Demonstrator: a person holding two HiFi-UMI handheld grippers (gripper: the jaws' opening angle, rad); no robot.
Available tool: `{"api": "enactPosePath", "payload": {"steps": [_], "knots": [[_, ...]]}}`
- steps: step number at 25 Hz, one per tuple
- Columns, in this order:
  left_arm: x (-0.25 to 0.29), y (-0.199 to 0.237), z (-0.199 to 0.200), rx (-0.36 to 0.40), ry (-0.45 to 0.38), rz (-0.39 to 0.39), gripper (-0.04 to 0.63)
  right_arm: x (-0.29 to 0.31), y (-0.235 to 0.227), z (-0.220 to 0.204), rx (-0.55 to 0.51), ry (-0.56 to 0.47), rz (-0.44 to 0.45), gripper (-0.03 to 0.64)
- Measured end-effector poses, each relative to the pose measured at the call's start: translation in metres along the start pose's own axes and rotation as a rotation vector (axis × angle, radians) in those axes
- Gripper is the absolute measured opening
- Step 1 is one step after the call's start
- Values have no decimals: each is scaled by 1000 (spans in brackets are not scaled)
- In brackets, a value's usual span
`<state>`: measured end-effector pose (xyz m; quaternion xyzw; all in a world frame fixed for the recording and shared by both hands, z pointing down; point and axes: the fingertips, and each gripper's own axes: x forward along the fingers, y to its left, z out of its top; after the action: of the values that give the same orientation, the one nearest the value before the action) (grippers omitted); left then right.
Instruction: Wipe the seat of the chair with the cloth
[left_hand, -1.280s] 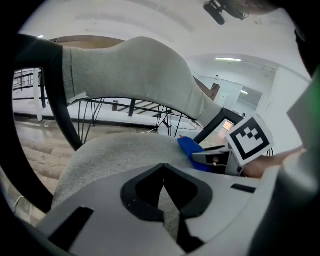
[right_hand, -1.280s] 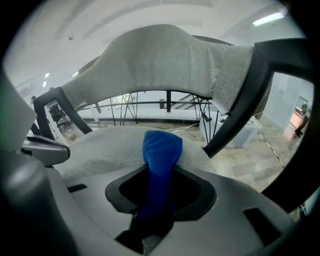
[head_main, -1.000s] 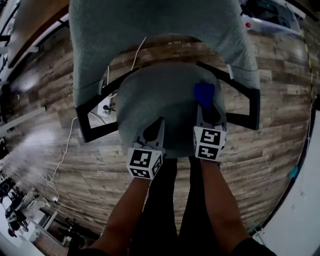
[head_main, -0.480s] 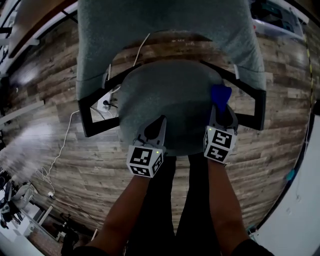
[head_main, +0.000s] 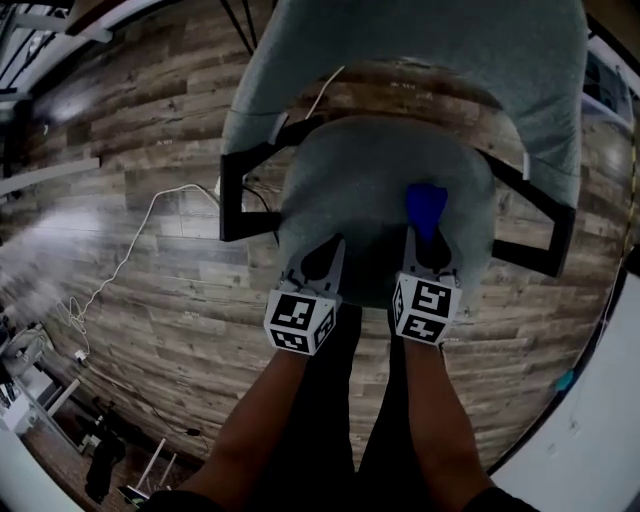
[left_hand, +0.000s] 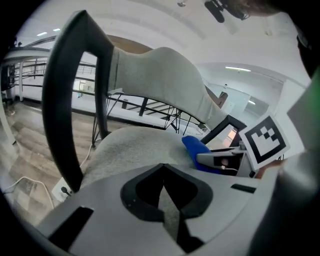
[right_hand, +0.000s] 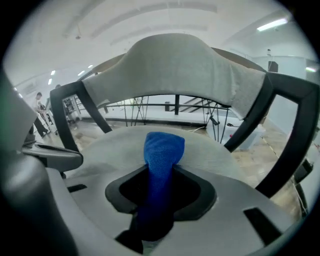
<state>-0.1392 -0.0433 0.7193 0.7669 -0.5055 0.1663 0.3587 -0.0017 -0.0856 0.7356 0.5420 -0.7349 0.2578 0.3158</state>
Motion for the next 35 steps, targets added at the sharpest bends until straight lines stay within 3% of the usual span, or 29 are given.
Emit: {"api": "enactPosePath", "payload": {"steps": [11, 16, 22, 28, 35], "knots": [[-65, 68, -24, -44, -47, 127, 2, 1, 153, -7, -108, -6, 231, 130], [-87, 94, -35, -79, -47, 178, 2, -1, 197, -9, -170, 9, 291, 130], [-96, 108, -40, -84, -51, 199, 2, -9, 239, -25, -157, 73, 338, 130], [-103, 109, -33, -89, -79, 224, 2, -12, 227, -37, -101, 86, 316, 130], [-85, 79, -36, -101, -66, 188, 2, -20, 183, -44, -73, 58, 273, 130]]}}
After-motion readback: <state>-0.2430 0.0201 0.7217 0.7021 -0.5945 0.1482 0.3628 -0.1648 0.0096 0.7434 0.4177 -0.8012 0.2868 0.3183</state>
